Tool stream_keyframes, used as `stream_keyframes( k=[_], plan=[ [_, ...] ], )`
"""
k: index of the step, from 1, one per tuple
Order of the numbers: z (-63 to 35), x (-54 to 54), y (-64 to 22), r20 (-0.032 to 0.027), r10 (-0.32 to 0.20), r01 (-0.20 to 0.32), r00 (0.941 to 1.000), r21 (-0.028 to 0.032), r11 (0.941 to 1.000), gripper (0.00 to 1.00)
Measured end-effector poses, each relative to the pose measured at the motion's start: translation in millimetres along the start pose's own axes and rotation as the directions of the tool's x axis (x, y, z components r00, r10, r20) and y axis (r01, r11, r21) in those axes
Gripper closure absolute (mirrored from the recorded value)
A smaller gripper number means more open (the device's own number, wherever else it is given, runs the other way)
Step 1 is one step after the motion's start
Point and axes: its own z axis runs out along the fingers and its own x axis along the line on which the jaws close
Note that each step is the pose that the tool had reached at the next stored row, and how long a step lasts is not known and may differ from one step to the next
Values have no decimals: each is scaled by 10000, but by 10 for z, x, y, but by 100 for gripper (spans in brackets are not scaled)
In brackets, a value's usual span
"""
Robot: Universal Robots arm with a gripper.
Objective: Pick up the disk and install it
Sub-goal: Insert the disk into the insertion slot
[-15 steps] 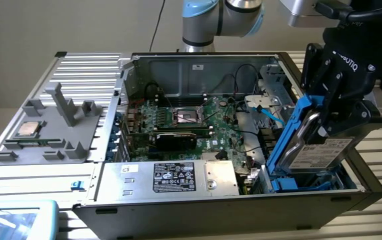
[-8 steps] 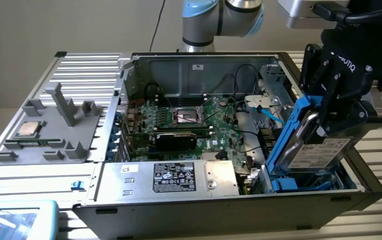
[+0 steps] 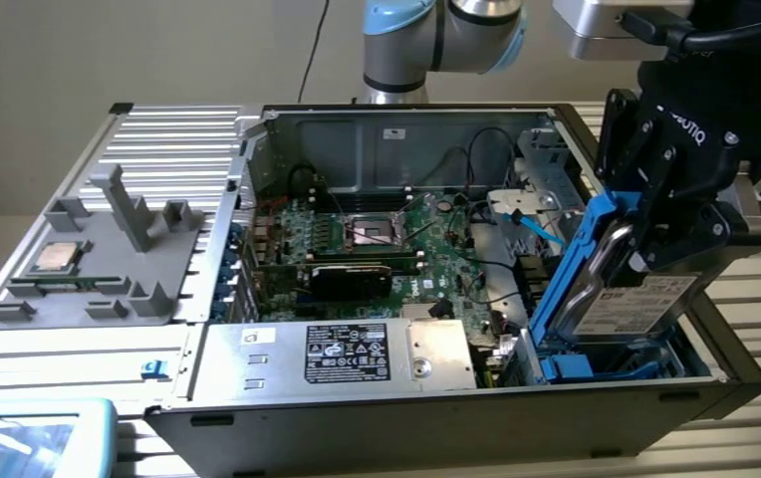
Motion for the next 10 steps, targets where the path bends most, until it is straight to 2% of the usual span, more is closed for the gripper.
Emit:
stream_keyframes(
  k=[10],
  plan=[
    [52, -1, -14, 0, -3, 3, 10000, 0, 10000, 63]
  ],
)
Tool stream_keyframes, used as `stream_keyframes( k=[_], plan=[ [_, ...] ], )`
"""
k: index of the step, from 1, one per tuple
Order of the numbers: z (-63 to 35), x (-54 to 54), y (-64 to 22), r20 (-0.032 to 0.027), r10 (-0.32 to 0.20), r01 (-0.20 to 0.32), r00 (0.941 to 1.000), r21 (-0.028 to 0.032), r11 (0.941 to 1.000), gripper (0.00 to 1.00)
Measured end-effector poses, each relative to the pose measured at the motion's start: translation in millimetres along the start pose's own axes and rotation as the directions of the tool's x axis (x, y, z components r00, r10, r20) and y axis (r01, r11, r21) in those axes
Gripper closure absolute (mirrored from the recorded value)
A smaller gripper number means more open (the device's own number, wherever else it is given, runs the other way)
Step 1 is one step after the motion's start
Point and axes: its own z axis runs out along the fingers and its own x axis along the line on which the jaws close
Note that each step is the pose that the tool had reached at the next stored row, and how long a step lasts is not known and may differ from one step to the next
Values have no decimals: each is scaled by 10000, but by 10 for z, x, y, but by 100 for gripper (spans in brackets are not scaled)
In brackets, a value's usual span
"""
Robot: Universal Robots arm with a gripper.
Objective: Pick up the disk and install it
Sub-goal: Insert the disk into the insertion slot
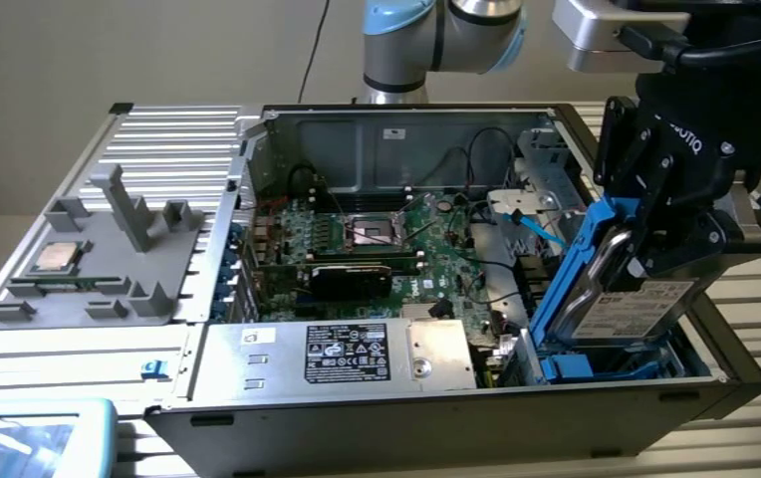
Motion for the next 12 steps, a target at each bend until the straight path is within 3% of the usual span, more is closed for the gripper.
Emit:
stream_keyframes(
  k=[12],
  plan=[
    [24, -1, -1, 0, 0, 0, 10000, 0, 10000, 63]
  ],
)
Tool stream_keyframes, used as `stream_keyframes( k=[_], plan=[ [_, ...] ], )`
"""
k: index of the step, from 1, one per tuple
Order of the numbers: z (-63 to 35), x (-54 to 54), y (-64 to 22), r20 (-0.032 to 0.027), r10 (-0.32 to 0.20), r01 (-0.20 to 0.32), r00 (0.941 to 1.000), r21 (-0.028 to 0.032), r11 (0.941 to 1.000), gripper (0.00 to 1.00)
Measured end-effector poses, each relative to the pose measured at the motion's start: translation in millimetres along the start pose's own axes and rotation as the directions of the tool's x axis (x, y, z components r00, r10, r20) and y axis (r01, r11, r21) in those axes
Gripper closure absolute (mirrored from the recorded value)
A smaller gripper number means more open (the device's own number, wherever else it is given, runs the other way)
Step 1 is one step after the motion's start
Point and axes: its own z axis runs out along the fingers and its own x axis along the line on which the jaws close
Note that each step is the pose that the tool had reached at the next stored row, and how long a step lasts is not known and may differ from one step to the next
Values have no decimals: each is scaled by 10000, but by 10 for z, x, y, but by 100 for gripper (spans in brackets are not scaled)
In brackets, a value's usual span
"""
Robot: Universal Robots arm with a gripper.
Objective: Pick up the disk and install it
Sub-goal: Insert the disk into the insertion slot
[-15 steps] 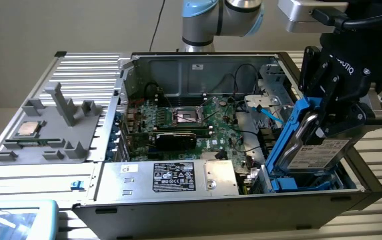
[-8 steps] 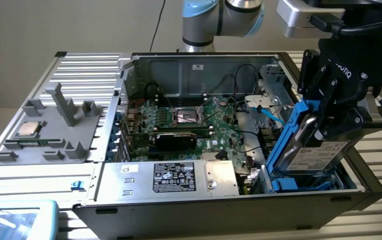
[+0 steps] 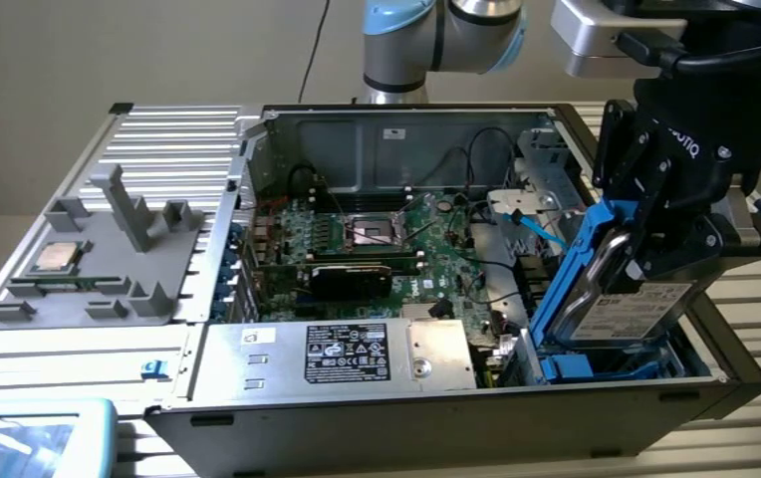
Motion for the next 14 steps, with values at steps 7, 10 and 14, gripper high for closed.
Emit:
stream_keyframes(
  k=[7, 10, 14],
  plan=[
    [4, 2, 0, -2, -4, 4, 10000, 0, 10000, 63],
    [6, 2, 0, 0, -9, 9, 10000, 0, 10000, 63],
    [6, 2, 0, 0, -20, 20, 10000, 0, 10000, 63]
  ],
)
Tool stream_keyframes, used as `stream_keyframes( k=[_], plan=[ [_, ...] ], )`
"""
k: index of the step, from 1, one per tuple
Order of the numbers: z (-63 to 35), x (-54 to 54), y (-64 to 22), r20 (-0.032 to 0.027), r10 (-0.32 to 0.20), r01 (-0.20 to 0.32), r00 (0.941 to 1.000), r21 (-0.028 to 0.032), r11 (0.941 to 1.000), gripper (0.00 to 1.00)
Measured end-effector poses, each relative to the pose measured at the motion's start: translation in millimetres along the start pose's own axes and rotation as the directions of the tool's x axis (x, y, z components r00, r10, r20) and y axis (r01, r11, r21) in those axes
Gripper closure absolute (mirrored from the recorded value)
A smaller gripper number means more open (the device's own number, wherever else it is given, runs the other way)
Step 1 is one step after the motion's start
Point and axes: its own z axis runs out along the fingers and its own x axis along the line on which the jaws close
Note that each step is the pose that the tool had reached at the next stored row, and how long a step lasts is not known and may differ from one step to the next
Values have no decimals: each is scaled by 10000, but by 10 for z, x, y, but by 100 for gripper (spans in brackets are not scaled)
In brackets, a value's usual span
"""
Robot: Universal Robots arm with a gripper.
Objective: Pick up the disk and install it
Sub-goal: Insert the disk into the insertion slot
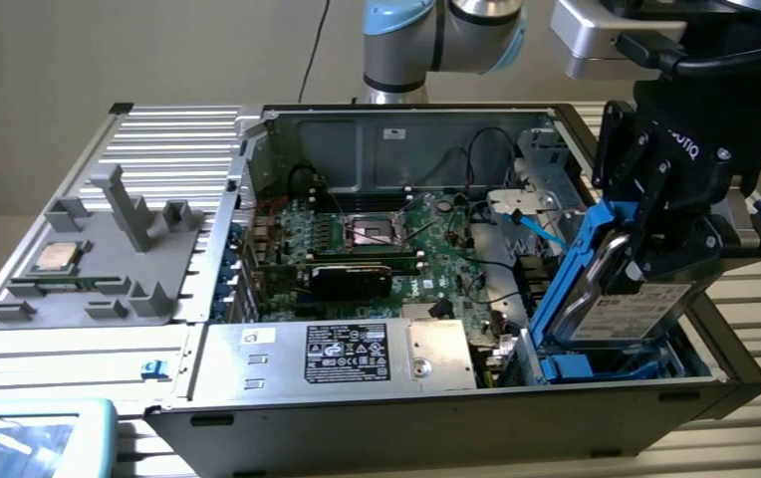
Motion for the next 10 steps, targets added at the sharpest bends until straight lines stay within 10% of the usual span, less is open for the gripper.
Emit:
stream_keyframes(
  k=[10],
  plan=[
    [1, 1, 13, 1, -6, 6, 10000, 4, 10000, 63]
  ],
)
